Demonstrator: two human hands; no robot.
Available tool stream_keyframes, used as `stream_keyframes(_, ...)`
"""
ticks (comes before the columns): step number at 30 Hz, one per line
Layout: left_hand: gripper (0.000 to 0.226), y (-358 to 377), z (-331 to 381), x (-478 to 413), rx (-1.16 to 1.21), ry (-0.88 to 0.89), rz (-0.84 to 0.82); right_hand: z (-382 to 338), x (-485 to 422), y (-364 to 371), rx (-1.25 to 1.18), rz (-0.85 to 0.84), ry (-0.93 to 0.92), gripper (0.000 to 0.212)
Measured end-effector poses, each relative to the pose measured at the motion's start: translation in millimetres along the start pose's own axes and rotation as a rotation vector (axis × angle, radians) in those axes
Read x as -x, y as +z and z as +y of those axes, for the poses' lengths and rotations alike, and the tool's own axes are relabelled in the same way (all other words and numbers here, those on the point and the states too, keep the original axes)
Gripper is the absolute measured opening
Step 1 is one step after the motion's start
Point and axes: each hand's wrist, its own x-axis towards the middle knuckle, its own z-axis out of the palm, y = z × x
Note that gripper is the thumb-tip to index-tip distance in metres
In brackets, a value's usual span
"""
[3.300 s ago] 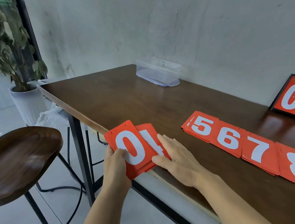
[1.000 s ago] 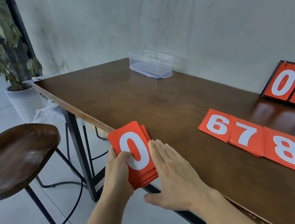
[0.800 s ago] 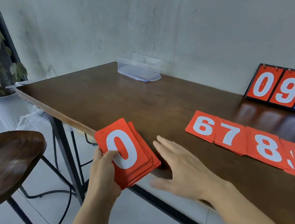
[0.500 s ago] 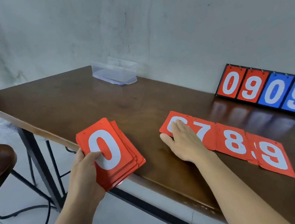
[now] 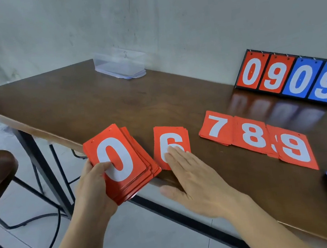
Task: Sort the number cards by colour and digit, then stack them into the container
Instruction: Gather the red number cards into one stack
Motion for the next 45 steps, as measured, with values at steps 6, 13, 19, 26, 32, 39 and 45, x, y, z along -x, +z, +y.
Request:
stream_keyframes(6,0.039,-9,-7,3,-0.050,-0.044,-0.048,-5,39,4,-0.042,0.047,-0.034,0.086)
stream_keyframes(13,0.039,-10,-18,11,-0.065,-0.052,-0.128,0,53,-7,-0.310,0.027,0.323,0.108)
stream_keyframes(19,0.043,-2,-27,13,-0.047,0.004,-0.143,-13,40,-15,-0.427,0.023,0.275,0.102)
stream_keyframes(26,0.043,1,-32,14,-0.061,0.024,-0.126,-21,22,-6,-0.400,0.017,0.133,0.107)
stream_keyframes(32,0.048,3,-38,18,-0.046,0.025,-0.090,-40,24,-1,-0.357,-0.006,-0.036,0.100)
stream_keyframes(39,0.044,3,-44,27,-0.020,0.028,-0.070,0,32,-15,-0.470,0.031,-0.029,0.088)
stream_keyframes(45,0.047,12,-55,34,-0.011,0.066,-0.074,79,1,-20,-0.135,0.064,0.442,0.086)
